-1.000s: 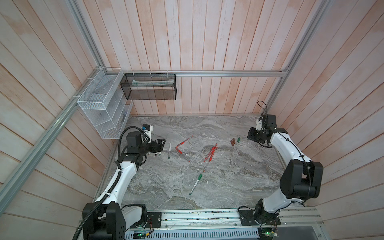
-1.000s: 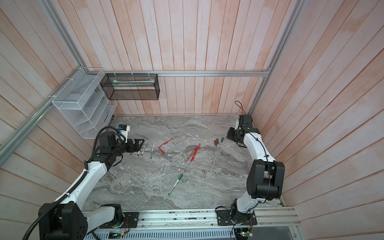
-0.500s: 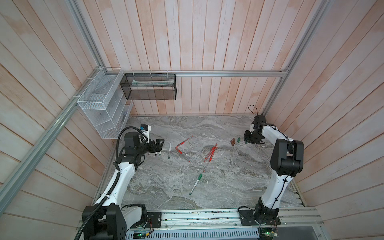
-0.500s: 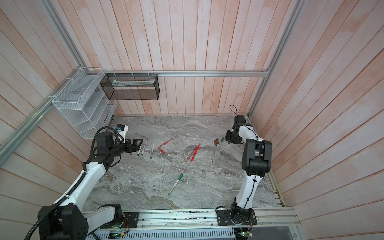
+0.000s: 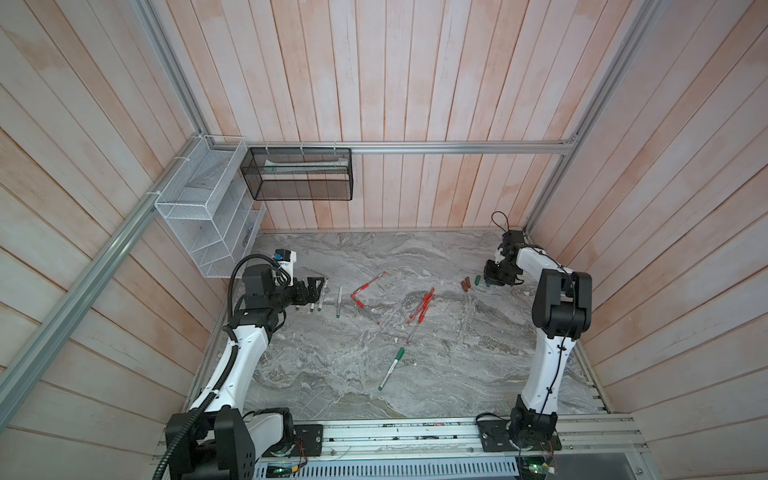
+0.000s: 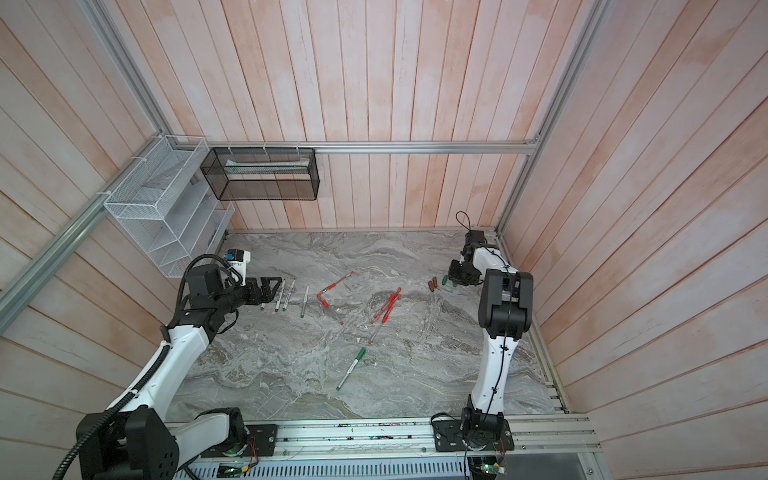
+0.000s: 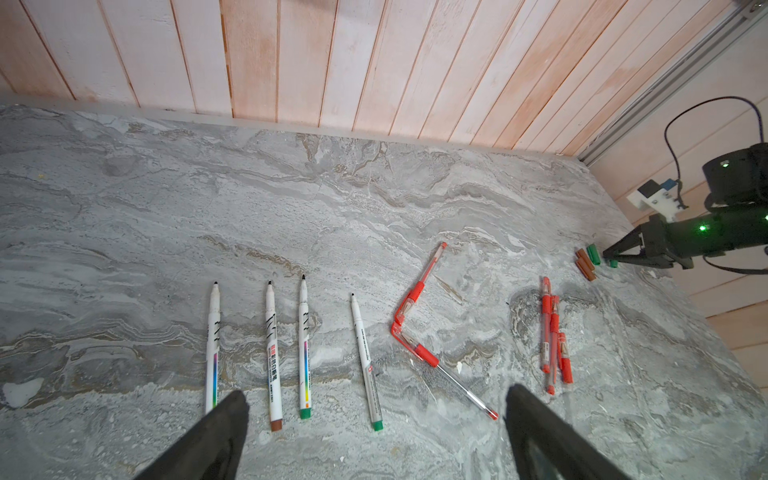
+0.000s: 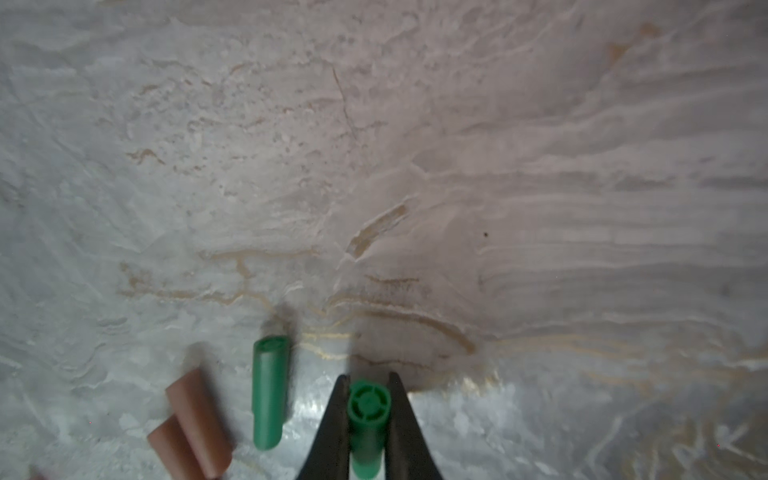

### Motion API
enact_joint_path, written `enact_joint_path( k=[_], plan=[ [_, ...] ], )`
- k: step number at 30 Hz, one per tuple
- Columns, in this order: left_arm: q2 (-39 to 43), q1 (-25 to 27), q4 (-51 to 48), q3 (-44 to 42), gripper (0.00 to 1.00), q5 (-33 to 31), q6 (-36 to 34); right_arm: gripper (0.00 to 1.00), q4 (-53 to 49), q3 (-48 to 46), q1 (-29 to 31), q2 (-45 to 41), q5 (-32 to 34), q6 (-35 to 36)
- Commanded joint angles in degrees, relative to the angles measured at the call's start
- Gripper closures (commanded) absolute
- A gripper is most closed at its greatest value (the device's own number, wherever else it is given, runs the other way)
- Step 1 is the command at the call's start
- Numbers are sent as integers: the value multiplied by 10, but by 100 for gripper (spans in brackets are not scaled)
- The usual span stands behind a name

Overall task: Open the pen caps
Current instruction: 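Set the marker down with the left gripper while the right drops the cap, then move the right gripper to the nearest green-capped marker and close on its cap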

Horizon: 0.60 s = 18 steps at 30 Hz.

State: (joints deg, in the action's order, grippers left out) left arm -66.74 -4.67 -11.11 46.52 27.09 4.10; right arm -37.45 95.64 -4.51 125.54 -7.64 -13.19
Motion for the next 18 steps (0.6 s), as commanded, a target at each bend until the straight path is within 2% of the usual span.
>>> enact_joint_path(
  k=[1, 10, 18],
  plan=[
    [-2, -7, 13, -11, 3, 6, -1, 95, -14, 16, 8, 17, -5, 11],
    [-1, -17, 16, -12, 3, 11, -1, 79, -16, 27, 13, 32, 5, 14],
    [3, -27, 16, -12, 2, 17, 20, 71, -17, 23, 13, 8, 12, 14]
  ],
)
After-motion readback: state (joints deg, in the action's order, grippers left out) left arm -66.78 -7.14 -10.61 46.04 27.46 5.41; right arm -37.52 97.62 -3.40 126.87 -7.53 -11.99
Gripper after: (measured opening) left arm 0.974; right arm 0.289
